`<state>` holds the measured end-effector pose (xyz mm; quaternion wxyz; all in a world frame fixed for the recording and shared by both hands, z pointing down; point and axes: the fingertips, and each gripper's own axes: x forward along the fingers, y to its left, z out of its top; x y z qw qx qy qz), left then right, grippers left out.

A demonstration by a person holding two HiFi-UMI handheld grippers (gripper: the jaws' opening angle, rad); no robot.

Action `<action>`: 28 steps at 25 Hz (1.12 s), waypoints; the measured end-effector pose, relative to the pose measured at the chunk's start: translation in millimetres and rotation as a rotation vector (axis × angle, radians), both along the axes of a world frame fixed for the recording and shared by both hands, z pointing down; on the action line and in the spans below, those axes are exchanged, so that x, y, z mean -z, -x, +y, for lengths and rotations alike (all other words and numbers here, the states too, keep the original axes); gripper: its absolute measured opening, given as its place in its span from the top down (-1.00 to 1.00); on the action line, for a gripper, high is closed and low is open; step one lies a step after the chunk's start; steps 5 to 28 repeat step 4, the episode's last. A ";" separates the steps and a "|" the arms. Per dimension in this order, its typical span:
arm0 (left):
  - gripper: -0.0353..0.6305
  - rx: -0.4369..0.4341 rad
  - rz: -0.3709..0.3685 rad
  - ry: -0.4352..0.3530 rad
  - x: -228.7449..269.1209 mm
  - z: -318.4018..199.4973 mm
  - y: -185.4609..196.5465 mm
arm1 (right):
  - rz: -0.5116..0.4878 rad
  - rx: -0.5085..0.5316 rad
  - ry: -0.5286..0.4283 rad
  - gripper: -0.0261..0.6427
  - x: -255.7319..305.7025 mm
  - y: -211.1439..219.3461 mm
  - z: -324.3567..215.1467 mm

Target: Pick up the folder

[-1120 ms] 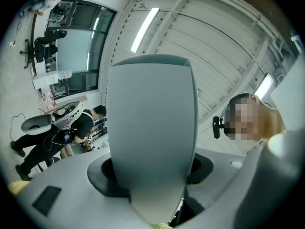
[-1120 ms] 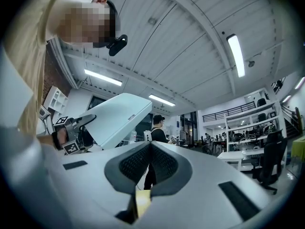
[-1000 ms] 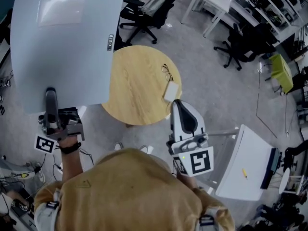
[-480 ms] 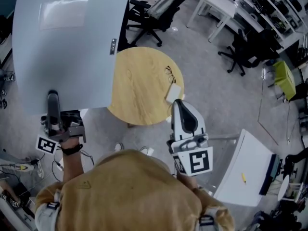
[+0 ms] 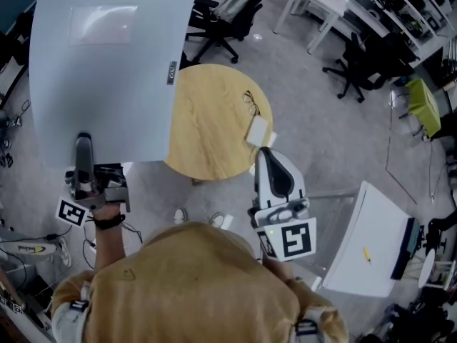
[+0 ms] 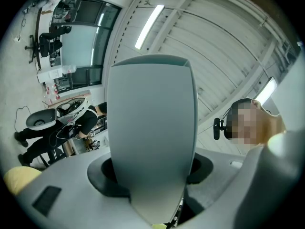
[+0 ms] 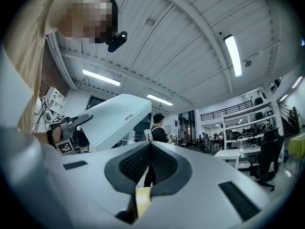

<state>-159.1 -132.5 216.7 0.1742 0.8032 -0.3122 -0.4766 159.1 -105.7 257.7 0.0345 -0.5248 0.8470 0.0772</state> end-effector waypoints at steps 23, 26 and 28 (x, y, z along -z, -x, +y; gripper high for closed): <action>0.07 -0.023 0.007 0.008 -23.8 -29.5 -3.3 | 0.000 -0.020 0.004 0.92 -21.9 -2.3 -21.4; 0.07 -0.023 0.007 0.008 -23.8 -29.5 -3.3 | 0.000 -0.020 0.004 0.92 -21.9 -2.3 -21.4; 0.07 -0.023 0.007 0.008 -23.8 -29.5 -3.3 | 0.000 -0.020 0.004 0.92 -21.9 -2.3 -21.4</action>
